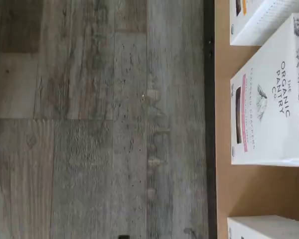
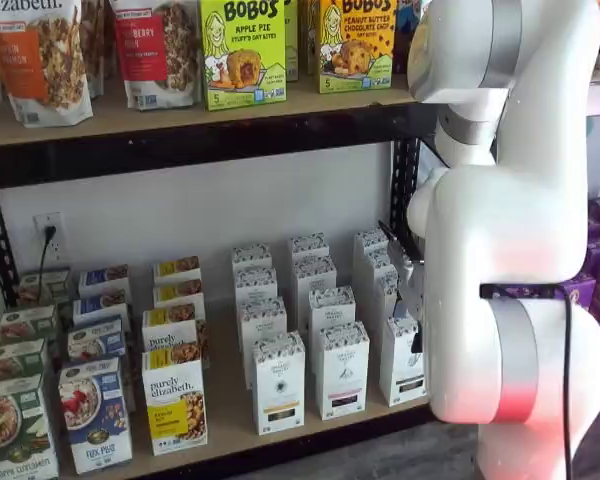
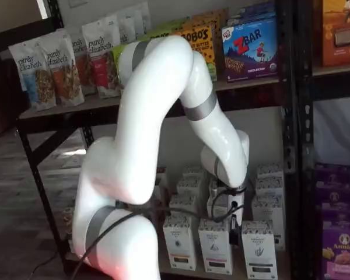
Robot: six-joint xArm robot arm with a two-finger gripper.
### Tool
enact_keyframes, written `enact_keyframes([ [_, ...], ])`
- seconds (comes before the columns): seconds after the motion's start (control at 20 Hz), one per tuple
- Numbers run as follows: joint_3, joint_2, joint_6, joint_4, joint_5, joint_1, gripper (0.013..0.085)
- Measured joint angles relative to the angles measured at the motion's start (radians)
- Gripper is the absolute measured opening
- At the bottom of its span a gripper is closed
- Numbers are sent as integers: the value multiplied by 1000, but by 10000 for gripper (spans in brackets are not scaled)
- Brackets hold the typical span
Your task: Pick up the white box with a green strip in the middle, on the bottom shelf, the sixth box from the left
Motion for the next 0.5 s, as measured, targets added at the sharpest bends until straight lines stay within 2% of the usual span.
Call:
enact_keyframes([
  [0.05,-5,3,22,-26,5,-2,850],
  [0.1,-26,15,73,-89,18,-9,850],
  [0.2,-59,37,99,-125,35,-17,850],
  [0.3,-89,57,95,-125,46,-22,850],
  [0.4,-113,73,76,-106,50,-25,850],
  [0.5,-130,91,39,-63,27,-23,850],
])
